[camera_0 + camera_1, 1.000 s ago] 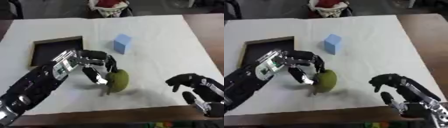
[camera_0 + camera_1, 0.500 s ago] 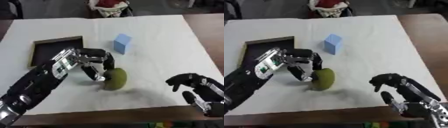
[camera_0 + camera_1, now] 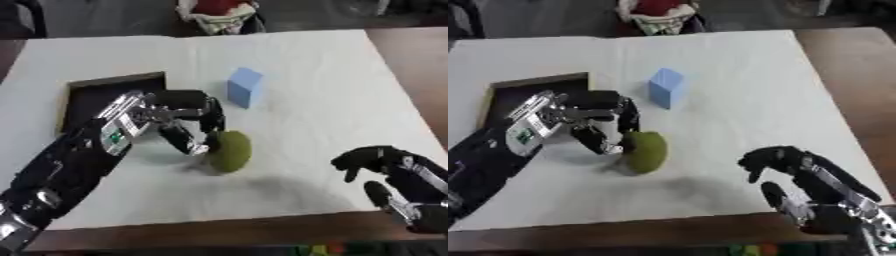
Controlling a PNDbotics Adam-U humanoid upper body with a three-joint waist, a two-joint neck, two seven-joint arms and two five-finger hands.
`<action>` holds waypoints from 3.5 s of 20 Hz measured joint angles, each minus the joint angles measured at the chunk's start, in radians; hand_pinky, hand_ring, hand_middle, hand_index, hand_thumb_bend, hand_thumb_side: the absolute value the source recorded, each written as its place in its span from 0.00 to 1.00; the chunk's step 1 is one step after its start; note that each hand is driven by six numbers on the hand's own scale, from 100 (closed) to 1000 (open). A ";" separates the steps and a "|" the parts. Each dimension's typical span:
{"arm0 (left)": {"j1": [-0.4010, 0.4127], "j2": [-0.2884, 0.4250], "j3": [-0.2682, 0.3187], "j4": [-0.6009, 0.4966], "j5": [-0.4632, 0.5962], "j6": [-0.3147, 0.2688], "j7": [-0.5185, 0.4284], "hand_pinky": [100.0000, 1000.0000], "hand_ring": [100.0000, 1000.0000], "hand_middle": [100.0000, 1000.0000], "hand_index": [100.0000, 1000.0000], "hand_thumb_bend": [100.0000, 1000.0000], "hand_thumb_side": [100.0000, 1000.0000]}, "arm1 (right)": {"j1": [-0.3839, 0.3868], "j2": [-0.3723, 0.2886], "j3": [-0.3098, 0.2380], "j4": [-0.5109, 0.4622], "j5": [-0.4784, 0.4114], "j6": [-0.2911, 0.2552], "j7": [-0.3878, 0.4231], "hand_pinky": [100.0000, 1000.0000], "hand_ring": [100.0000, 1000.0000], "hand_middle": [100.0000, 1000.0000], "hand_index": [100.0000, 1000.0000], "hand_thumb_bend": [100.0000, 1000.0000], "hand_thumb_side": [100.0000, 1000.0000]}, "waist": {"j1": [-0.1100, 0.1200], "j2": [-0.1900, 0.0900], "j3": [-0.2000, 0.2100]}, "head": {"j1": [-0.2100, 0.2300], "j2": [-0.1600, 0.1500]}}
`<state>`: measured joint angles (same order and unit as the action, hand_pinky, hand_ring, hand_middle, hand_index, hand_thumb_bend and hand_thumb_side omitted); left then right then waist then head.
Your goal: Pick up objects on the table and place them in the box.
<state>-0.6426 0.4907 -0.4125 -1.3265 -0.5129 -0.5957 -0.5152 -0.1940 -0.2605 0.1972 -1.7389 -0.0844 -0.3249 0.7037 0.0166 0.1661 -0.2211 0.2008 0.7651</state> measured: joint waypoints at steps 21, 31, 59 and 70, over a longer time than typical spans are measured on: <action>0.051 0.170 0.273 -0.091 -0.186 0.109 0.261 0.43 0.37 0.31 0.44 0.03 0.00 | 0.002 -0.003 -0.007 0.001 0.009 -0.001 -0.010 0.76 0.78 0.49 0.80 0.00 0.41 | 0.000 0.000 0.014 | -0.027 0.000; 0.100 0.186 0.415 0.138 -0.344 0.255 0.446 0.51 0.40 0.35 0.48 0.06 0.02 | 0.007 -0.008 -0.012 0.002 0.013 -0.002 -0.015 0.76 0.78 0.49 0.80 0.00 0.41 | -0.001 0.000 0.019 | -0.036 0.000; -0.116 0.155 0.343 0.071 -0.162 0.092 0.214 0.75 0.77 0.79 0.90 0.35 0.46 | 0.000 -0.008 -0.007 0.008 0.020 -0.002 -0.011 0.75 0.78 0.49 0.80 0.00 0.41 | 0.002 0.000 -0.020 | -0.032 0.000; -0.306 -0.016 0.280 0.405 -0.309 -0.014 0.104 0.73 0.76 0.80 0.92 0.48 0.67 | -0.017 -0.005 0.013 0.008 0.013 0.000 0.010 0.76 0.78 0.49 0.80 0.00 0.41 | 0.005 0.007 -0.070 | -0.017 0.000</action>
<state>-0.9490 0.4747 -0.1327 -0.9211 -0.8216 -0.6100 -0.4116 -0.2115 -0.2656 0.2105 -1.7309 -0.0712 -0.3246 0.7139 0.0218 0.1731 -0.2914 0.1840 0.7652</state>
